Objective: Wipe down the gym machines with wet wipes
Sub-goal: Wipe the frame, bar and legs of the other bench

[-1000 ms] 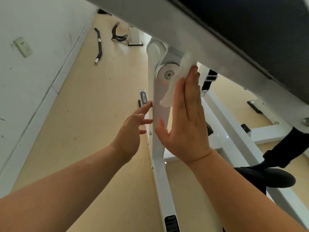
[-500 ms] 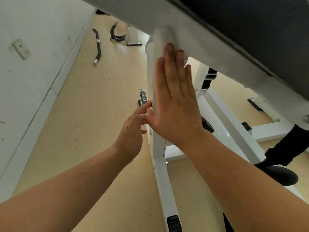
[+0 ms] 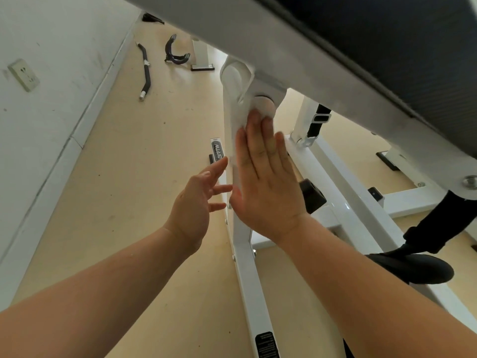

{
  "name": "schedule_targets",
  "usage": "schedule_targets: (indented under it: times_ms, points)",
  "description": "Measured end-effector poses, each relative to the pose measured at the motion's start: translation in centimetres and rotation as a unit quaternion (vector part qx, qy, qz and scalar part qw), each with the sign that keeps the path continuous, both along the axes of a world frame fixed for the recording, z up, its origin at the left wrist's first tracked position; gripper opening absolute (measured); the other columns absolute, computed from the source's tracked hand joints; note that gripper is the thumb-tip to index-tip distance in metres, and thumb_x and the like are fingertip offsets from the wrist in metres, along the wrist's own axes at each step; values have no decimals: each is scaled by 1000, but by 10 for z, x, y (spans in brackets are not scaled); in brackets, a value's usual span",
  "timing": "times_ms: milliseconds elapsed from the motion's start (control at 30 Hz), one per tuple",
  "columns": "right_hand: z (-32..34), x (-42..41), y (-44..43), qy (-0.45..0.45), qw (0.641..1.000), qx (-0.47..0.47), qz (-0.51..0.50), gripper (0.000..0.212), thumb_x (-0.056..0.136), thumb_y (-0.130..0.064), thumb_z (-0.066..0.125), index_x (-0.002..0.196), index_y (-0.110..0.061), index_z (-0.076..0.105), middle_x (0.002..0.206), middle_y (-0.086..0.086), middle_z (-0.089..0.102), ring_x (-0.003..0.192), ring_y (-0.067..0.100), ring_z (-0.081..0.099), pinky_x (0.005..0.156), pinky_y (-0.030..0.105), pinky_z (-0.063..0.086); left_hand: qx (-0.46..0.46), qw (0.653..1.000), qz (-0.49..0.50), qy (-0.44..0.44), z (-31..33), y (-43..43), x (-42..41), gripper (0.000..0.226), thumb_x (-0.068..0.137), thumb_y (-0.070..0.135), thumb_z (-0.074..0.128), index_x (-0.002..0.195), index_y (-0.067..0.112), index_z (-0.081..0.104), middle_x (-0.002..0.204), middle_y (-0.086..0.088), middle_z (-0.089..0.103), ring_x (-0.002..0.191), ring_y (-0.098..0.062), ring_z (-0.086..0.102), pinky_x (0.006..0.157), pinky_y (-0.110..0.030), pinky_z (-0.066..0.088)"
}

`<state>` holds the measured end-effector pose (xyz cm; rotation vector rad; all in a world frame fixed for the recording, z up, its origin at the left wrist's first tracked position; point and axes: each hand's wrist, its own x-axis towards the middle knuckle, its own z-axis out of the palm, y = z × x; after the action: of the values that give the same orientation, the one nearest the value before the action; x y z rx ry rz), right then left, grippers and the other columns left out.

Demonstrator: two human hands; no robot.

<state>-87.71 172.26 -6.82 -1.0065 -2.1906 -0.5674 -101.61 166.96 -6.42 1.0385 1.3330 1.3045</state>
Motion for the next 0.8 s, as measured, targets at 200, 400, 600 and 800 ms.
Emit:
schedule_targets:
  times_ms: [200, 400, 600, 800]
  points:
    - [-44, 6, 4, -59, 995, -78, -25, 97, 89, -22, 61, 160, 1, -1, 169, 22, -6, 155, 33, -18, 128, 49, -3, -7, 999, -30, 21, -8, 3, -3, 54, 99, 44, 22, 140, 40, 57, 139, 21, 59, 120, -14, 62, 103, -53, 47]
    - [-111, 35, -21, -155, 973, -166, -42, 109, 84, -32, 71, 162, 0, 2, 170, 18, -11, 157, 32, -14, 126, 49, -7, -30, 998, -49, 31, -15, 1, 2, 56, 91, 55, 22, 139, 56, 50, 148, 15, 52, 126, -20, 58, 112, -56, 37]
    - [-61, 5, 0, -55, 995, -77, -32, 93, 91, -26, 60, 160, 2, 5, 168, 23, -6, 156, 38, -11, 128, 50, -3, -48, 998, -39, -22, -18, 1, -6, 51, 102, 43, 21, 139, 49, 55, 143, 10, 59, 124, -28, 61, 109, -59, 41]
    - [-91, 8, 1, -108, 988, -106, -16, 100, 89, -24, 57, 159, -1, -11, 167, 20, -21, 155, 36, -20, 128, 52, -3, -75, 996, -34, -25, -30, 2, -6, 52, 102, 43, 21, 138, 42, 59, 140, 11, 61, 120, -25, 64, 109, -59, 41]
